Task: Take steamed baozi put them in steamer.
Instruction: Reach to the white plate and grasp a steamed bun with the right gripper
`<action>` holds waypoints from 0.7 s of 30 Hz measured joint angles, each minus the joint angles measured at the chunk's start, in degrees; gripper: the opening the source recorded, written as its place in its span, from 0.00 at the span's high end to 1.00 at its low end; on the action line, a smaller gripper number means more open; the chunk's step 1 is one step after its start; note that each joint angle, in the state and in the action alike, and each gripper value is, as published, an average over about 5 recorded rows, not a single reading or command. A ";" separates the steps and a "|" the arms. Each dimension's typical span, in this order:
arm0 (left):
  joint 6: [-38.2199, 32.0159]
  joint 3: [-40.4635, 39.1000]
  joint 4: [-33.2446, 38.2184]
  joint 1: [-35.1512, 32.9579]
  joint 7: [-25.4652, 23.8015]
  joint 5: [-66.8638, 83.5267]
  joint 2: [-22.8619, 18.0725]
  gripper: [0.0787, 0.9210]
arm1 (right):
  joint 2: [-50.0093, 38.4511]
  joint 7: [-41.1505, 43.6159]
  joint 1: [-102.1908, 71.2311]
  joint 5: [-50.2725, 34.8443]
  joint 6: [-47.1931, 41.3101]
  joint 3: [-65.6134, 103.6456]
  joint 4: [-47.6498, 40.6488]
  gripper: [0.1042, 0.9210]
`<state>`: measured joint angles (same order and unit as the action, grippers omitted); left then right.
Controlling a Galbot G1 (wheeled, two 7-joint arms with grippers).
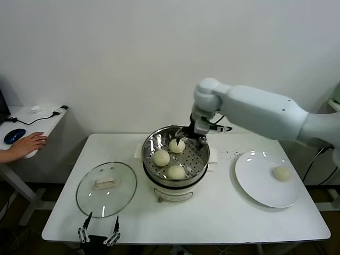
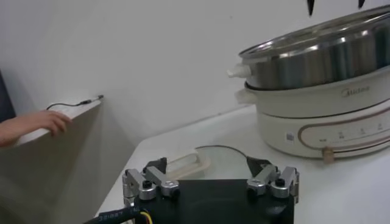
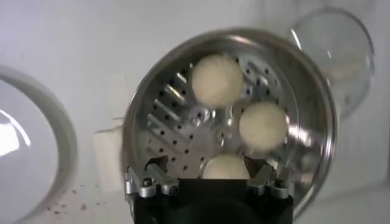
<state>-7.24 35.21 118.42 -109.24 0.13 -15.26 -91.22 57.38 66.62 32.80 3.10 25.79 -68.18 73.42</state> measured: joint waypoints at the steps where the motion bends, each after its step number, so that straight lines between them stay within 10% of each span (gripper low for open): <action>1: 0.01 -0.04 0.07 0.03 -0.01 -0.03 -0.01 0.12 | -1.47 -0.47 0.33 -1.26 -1.89 -0.40 -0.06 0.12; 21: 0.60 0.04 1.36 0.41 -0.45 -0.66 0.40 0.12 | -23.91 0.76 -16.19 -7.47 -24.54 10.91 -11.19 0.12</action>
<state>-6.64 35.24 119.77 -108.83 -0.32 -15.93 -90.81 33.47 67.38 16.61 -4.37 1.25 -57.26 62.24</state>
